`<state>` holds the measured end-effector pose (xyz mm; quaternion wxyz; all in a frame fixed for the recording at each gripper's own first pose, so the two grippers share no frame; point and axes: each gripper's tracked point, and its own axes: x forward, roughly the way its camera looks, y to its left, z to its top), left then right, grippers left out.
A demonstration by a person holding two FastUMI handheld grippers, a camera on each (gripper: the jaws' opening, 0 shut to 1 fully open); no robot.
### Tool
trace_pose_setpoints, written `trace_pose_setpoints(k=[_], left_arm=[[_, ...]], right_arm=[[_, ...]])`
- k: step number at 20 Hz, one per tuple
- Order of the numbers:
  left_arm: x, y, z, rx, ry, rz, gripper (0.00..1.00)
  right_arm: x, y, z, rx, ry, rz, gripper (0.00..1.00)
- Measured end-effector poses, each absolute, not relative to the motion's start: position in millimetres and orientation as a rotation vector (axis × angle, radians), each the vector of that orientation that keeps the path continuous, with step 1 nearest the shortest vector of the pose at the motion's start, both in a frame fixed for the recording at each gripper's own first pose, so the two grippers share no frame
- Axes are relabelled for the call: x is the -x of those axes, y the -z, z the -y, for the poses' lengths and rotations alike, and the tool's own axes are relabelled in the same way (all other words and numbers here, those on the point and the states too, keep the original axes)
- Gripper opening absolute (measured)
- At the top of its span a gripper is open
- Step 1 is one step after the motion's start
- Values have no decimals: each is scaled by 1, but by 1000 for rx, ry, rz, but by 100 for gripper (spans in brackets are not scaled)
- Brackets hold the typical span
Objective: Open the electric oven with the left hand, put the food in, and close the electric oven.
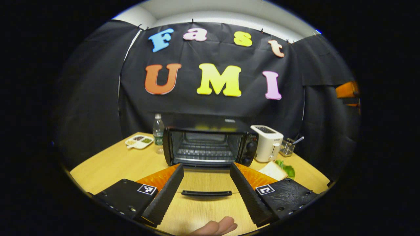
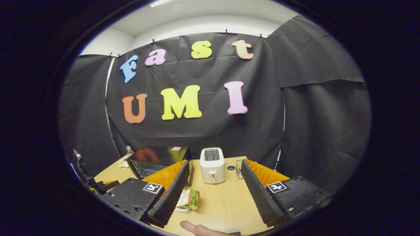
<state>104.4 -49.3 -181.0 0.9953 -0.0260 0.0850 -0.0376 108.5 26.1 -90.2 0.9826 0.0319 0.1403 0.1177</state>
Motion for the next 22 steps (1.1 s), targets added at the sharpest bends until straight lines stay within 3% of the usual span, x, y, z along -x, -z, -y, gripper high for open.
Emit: trace_pose_setpoints(k=[1,2,3,10,16,17,18,22], left_arm=[[-98,159,46,31,75,-124,94],[-93,137,44,7,72,-81,94],[-86,117,40,-14,60,-39,94],[-45,48,39,4,46,52,94],[-29,37,34,29,37,75,93],[-27,35,30,18,27,82,93],[-26,34,29,2,15,88,94],[-29,38,41,-32,34,100,93]], right_arm=[[-115,98,-33,-70,-264,-309,92],[-122,107,-38,-76,-293,-339,92],[-129,116,-44,-86,-323,-369,100],[-175,188,-78,-105,-521,-596,99],[-186,274,-103,-235,-631,-909,98],[-184,288,-113,-272,-664,-966,86],[-181,297,-119,-307,-688,-1006,98],[-176,332,-130,-361,-750,-1169,94]])
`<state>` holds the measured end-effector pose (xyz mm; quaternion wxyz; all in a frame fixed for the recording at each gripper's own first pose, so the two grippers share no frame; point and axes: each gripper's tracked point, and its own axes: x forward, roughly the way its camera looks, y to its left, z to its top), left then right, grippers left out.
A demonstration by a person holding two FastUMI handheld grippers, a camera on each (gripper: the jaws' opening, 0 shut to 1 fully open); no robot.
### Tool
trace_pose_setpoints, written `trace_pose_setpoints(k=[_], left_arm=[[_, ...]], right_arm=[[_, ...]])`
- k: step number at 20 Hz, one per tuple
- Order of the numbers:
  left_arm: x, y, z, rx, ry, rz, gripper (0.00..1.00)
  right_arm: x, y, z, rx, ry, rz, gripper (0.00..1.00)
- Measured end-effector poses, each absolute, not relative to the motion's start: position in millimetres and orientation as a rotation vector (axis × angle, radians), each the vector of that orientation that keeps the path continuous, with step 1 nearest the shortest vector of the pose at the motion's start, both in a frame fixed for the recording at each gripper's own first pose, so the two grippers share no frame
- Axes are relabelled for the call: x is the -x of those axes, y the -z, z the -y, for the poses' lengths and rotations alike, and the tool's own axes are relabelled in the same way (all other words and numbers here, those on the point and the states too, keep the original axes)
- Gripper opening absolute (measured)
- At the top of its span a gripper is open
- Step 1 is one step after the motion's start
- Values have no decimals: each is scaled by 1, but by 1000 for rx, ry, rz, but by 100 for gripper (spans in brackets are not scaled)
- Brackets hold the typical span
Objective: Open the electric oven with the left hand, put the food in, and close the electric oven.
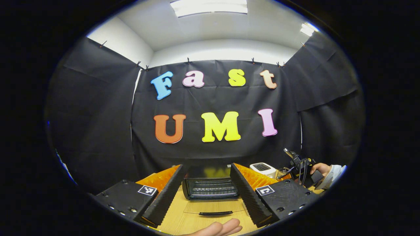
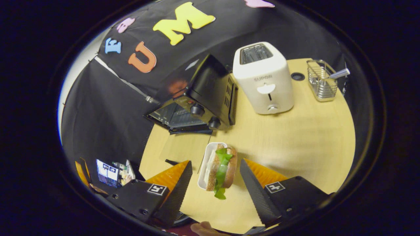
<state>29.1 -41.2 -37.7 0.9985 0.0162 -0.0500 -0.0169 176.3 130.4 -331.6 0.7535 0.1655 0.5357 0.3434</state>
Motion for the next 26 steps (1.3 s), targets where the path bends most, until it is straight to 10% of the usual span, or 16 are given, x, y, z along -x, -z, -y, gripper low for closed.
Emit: trace_pose_setpoints(k=[8,9,11,26], left_arm=[[-31,46,43,-16,57,91,93],[-30,49,42,-20,55,82,93],[-29,56,34,-36,35,67,93],[-13,77,4,-12,63,71,94]], right_arm=[[-165,371,-148,-476,-767,-1404,76],[-164,367,-150,-498,-773,-1402,45],[-160,366,-146,-506,-769,-1408,34],[-92,287,-193,-806,-767,-1046,41]])
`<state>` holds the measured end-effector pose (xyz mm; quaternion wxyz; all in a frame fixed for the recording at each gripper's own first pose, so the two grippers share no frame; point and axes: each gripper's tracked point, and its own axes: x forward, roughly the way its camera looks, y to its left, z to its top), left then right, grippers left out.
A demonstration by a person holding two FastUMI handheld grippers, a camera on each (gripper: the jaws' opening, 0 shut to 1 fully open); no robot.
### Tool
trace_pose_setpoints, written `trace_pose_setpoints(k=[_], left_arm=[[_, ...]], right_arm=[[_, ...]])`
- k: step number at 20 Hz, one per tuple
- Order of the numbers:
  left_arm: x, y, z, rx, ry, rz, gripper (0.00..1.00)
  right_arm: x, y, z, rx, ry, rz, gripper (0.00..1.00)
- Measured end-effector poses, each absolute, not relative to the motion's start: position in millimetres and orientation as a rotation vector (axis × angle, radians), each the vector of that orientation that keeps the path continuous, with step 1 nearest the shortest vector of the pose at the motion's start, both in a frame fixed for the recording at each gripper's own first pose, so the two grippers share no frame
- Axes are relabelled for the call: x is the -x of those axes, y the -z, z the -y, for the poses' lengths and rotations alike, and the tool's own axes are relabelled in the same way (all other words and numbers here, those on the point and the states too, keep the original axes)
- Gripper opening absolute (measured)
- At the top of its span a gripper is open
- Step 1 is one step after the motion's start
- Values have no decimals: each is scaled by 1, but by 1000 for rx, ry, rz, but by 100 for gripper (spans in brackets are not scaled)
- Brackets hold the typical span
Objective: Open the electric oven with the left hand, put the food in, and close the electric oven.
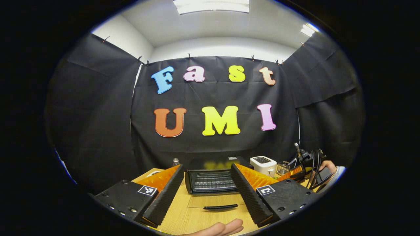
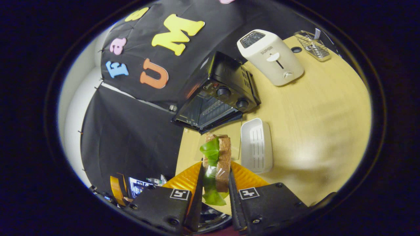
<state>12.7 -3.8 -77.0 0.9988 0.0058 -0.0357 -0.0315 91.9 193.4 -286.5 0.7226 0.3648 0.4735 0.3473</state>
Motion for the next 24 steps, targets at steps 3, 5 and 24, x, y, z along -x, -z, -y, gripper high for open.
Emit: trace_pose_setpoints(k=[3,5,24], left_arm=[[-5,75,-10,-4,64,81,94],[0,73,-20,5,62,89,94],[36,91,-92,32,-46,41,93]], right_arm=[[-87,284,-230,-938,-728,-940,41],[-93,290,-257,-970,-680,-857,41],[-270,332,-433,-995,-326,-369,41]])
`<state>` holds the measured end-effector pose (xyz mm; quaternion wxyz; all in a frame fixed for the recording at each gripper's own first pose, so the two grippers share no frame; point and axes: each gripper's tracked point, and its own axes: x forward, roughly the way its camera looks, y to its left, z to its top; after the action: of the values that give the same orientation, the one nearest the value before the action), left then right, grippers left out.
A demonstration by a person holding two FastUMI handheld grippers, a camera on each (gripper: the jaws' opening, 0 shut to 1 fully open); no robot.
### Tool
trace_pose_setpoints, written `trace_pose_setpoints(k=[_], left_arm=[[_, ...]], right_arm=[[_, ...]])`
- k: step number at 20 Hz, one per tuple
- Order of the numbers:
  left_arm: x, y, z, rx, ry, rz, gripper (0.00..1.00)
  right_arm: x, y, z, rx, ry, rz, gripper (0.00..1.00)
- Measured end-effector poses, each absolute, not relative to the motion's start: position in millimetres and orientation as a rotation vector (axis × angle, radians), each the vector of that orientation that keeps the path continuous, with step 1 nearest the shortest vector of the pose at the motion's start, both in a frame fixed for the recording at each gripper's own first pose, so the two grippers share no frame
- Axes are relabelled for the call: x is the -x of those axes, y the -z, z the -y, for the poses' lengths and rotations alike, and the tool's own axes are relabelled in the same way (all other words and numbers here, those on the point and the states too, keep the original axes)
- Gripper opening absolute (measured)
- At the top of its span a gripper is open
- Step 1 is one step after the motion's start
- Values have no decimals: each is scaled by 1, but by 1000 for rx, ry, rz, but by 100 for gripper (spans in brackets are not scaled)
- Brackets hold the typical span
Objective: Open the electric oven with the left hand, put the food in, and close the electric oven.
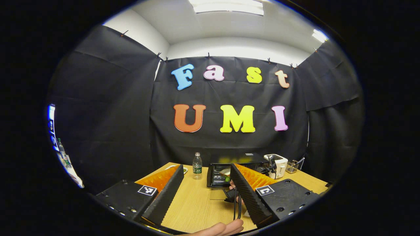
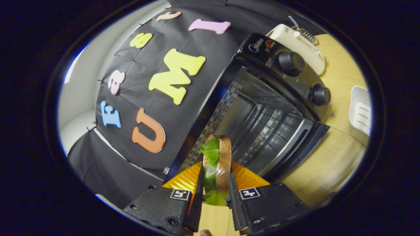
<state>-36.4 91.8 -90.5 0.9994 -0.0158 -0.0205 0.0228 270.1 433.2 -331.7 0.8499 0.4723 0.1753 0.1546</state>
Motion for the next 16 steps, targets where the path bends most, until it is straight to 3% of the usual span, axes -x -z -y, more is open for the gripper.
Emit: trace_pose_setpoints(k=[2,3,4,5,6,7,9,11,12,13,14,15,16], left_arm=[[35,91,-92,25,-43,44,93],[34,93,-90,21,-40,40,93],[34,96,-90,17,-40,33,93],[33,97,-91,10,-40,34,93],[32,96,-90,4,-39,36,94],[30,96,-90,0,-38,36,93],[29,97,-89,-4,-41,30,93],[27,99,-90,-22,-50,32,94],[28,101,-90,-27,-52,27,94],[29,103,-90,-29,-52,21,93],[30,104,-90,-31,-51,16,93],[31,104,-93,-32,-55,15,93],[32,103,-94,-29,-58,16,93]], right_arm=[[-289,338,-432,-972,-289,-337,42],[-297,342,-430,-969,-269,-327,31],[-303,347,-427,-966,-255,-327,42],[-304,352,-426,-976,-244,-329,41],[-304,354,-425,-985,-240,-333,33],[-305,358,-425,-986,-237,-335,44],[-302,361,-429,-992,-245,-350,46],[-299,363,-432,-1006,-238,-371,47],[-298,365,-434,-995,-237,-378,36],[-297,366,-435,-980,-235,-384,48],[-296,364,-437,-971,-245,-393,36],[-294,363,-440,-964,-253,-404,50],[-293,362,-439,-953,-255,-407,50]])
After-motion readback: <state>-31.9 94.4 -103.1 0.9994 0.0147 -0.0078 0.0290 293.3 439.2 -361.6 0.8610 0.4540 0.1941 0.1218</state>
